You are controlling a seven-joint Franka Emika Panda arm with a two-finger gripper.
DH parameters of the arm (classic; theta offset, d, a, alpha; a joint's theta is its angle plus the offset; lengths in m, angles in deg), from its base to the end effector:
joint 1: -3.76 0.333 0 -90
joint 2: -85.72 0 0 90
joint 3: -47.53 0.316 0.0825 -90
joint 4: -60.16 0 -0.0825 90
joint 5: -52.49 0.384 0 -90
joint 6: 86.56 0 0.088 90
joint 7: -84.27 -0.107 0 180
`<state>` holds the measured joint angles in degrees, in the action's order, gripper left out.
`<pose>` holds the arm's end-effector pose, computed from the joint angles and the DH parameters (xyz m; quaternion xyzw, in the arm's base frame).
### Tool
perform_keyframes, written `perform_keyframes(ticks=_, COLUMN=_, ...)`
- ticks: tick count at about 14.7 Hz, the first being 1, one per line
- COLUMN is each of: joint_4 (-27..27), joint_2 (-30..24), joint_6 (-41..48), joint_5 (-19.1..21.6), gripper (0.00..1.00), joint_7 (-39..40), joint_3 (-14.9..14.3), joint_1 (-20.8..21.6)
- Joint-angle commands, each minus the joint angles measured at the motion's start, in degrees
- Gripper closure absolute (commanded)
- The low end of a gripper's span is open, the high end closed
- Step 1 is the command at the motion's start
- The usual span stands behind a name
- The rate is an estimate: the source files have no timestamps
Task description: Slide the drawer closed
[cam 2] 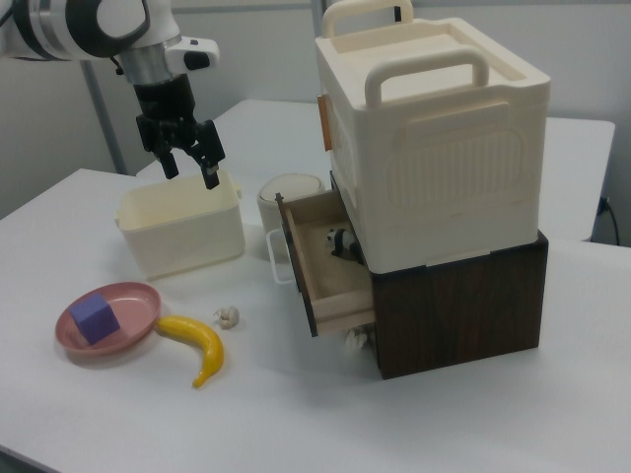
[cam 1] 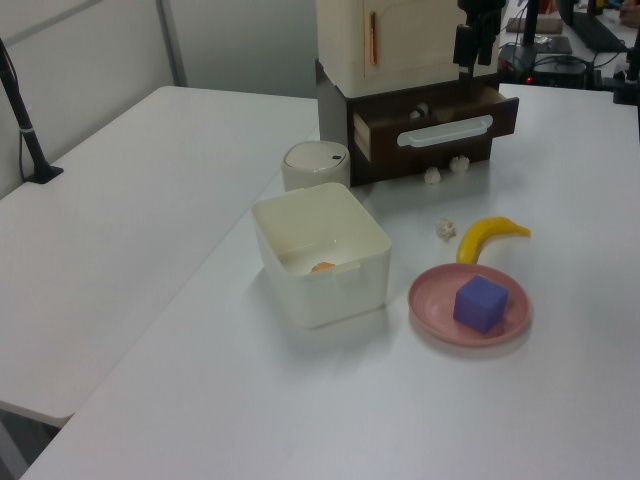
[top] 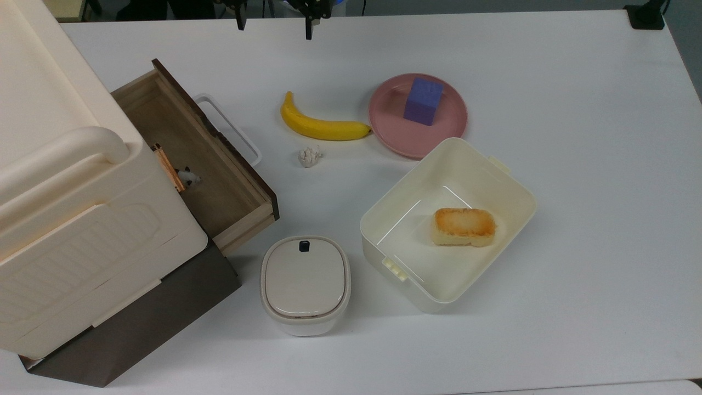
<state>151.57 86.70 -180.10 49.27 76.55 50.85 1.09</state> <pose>0.5652 0.0004 0.6089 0.9978 -0.0602 0.0120 0.0268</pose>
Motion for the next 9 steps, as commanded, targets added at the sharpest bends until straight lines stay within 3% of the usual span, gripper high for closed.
perform_keyframes(ticks=1, joint_4=1.5, joint_2=-1.2, joint_6=-1.8, joint_5=1.5, gripper=0.0, joint_7=-2.4, joint_3=-0.3, joint_1=0.1)
perform_keyframes(ticks=9, joint_4=1.5, joint_2=-1.1, joint_6=-2.0, joint_5=0.5, gripper=0.0, joint_7=-3.0, joint_3=-0.2, joint_1=0.2)
